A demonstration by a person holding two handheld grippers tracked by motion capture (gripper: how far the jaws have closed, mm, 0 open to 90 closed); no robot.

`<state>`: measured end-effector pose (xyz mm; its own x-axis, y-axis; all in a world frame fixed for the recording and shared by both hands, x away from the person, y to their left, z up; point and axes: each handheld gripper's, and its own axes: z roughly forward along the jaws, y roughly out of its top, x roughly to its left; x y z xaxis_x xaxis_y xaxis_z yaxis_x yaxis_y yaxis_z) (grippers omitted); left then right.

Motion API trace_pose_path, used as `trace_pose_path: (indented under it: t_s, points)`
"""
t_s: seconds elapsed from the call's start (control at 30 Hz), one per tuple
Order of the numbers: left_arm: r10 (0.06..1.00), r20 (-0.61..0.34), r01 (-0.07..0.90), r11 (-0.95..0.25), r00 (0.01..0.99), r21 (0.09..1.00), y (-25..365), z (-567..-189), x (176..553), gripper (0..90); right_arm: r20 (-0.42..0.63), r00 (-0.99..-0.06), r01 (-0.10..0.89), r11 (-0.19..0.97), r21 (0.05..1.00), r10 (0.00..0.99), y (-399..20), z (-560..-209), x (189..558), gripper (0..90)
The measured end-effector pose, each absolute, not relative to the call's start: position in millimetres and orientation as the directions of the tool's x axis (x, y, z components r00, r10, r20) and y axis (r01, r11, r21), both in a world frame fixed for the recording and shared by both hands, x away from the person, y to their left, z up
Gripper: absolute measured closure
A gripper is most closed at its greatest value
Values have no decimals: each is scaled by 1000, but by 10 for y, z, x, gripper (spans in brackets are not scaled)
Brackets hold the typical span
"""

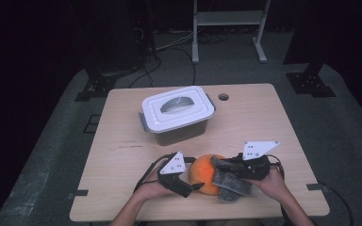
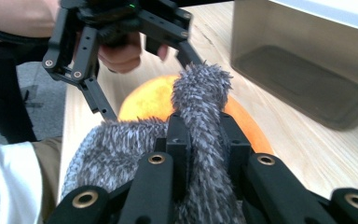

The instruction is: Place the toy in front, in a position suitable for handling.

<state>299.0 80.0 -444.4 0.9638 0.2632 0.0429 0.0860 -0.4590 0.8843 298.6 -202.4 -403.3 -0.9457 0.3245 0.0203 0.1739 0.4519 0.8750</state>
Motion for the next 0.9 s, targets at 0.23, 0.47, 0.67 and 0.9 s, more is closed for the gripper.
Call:
trace_pose_path:
  t_s: [0.23, 0.47, 0.67, 0.9]
  points:
    - [237, 203, -60, -498, 950, 865, 775, -4410, 2866, 316, -1, -962, 129, 459, 879, 272, -1814, -4004, 2912, 773]
    - [252, 136, -5, -461, 958, 888, 778, -4401, 2929, 209, 26, -946, 174, 437, 882, 324, -2015, -4045, 3005, 773]
    - [241, 165, -25, -494, 956, 869, 744, -4440, 2909, 172, 3, -962, 129, 444, 887, 275, -1864, -3999, 2913, 772]
    - [216, 285, -136, -521, 934, 843, 795, -4385, 2871, 329, 14, -940, 170, 431, 886, 341, -2024, -4012, 3018, 773]
